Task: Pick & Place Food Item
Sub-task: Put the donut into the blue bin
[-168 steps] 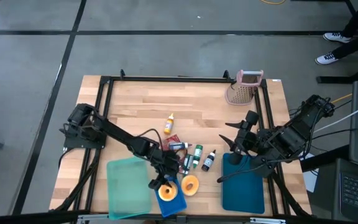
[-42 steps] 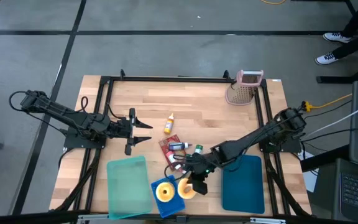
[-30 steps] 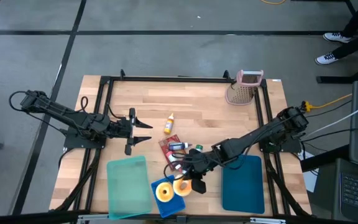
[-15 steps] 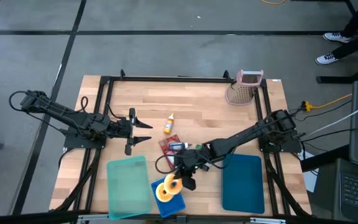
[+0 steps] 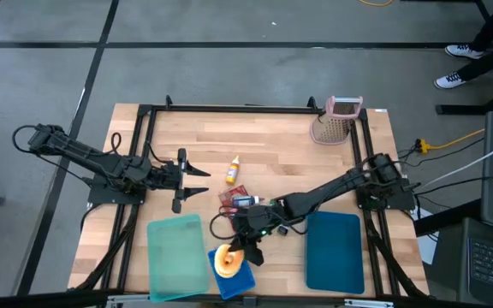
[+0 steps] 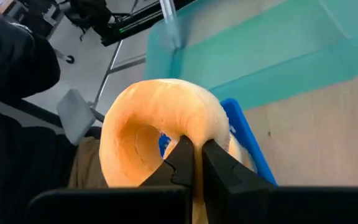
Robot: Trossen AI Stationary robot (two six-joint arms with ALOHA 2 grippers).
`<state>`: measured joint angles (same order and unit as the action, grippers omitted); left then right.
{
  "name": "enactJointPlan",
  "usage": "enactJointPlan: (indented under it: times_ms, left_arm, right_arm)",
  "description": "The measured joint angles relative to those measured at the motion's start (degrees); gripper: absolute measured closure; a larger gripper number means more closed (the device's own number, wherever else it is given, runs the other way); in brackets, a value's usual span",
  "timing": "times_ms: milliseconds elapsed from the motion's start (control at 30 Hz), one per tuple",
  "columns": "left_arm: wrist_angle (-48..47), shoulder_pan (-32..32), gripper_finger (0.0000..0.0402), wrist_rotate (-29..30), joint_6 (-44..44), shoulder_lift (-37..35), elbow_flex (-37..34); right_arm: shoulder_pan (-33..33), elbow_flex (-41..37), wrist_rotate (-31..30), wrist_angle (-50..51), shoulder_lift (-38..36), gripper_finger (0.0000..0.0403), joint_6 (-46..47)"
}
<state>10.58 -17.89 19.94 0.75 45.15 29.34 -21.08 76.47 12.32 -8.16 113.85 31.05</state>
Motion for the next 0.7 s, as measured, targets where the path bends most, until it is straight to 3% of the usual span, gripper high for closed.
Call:
enactJointPlan:
  times_ms: [233, 533, 700]
  left_arm:
    - [-0.1, 0.0, 0.0213, 0.0, 0.0, 0.0, 0.0]
    - [-0.5, 0.0, 0.0213, -0.1, 0.0, 0.0, 0.0]
    - [-0.5, 0.0, 0.0213, -0.1, 0.0, 0.0, 0.0]
  right_arm:
    - [0.1, 7.2, 5.3, 4.3, 7.8, 0.0393, -0.4]
    - [0.5, 9.6, 5.5, 8.0, 8.1, 0.0393, -2.4]
    - [0.5, 9.6, 4.2, 8.9, 8.1, 0.0337, -2.8]
